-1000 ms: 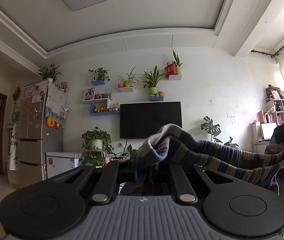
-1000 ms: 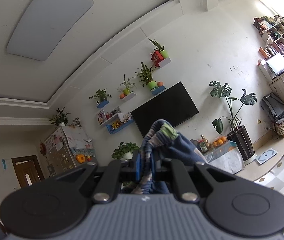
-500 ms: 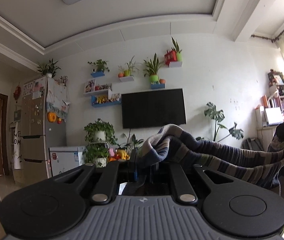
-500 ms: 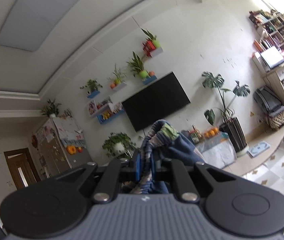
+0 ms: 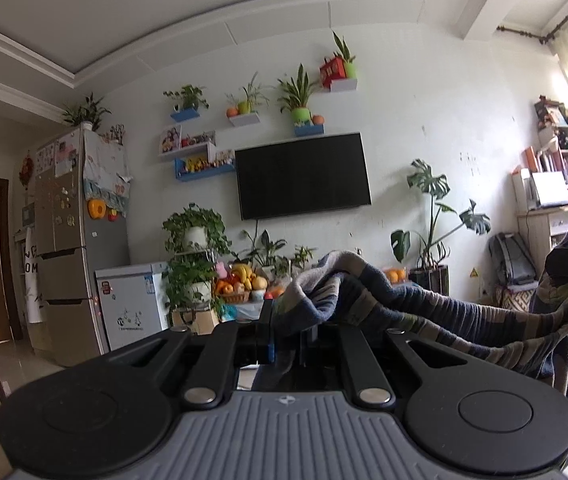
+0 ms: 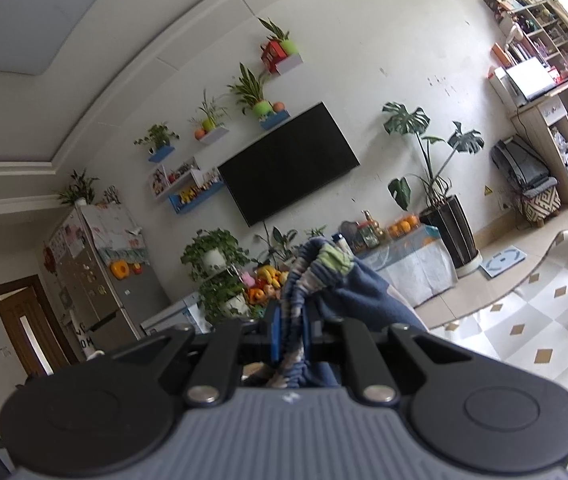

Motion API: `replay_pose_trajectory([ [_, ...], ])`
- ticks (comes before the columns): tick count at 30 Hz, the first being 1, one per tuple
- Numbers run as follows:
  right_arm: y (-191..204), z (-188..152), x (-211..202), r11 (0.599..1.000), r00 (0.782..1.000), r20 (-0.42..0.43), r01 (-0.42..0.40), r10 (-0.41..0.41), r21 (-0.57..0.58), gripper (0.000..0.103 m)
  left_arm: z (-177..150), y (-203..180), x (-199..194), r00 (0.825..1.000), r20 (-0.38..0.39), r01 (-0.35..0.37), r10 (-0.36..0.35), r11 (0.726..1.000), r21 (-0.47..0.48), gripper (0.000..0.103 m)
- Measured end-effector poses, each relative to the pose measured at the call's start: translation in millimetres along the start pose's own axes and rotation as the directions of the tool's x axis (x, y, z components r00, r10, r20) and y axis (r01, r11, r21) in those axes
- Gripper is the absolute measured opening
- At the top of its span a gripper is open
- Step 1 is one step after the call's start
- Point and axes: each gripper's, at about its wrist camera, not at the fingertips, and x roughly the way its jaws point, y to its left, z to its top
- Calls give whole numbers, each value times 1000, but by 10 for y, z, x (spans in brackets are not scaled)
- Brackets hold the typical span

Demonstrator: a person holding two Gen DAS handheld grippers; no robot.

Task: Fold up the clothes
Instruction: 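Hold the blue pants raised with both tools, letting the legs hang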

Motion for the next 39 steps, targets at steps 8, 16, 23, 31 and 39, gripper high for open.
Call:
replay_pose_trajectory([
  [8, -189, -136, 434, 999, 998, -49, 31, -32, -12, 9, -151, -155, 401, 999, -53, 12, -12, 1000, 8, 9],
  [16, -323, -198, 958, 997, 995, -79, 57, -60, -43, 9, -285, -283, 910, 996, -93, 7, -4, 1000, 25, 9],
  [23, -455, -239, 1428, 995, 990, -108, 81, -86, -50, 9, -388, -371, 1355, 994, -108, -8, 13, 999, 45, 9],
  [31, -624, -175, 1952, 993, 989, -108, 98, -104, -58, 9, -481, -461, 1821, 993, -116, -20, 27, 998, 65, 9],
  [39, -862, -176, 2493, 989, 983, -125, 130, -137, -68, 9, -591, -614, 2292, 991, -129, -27, 39, 995, 95, 9],
])
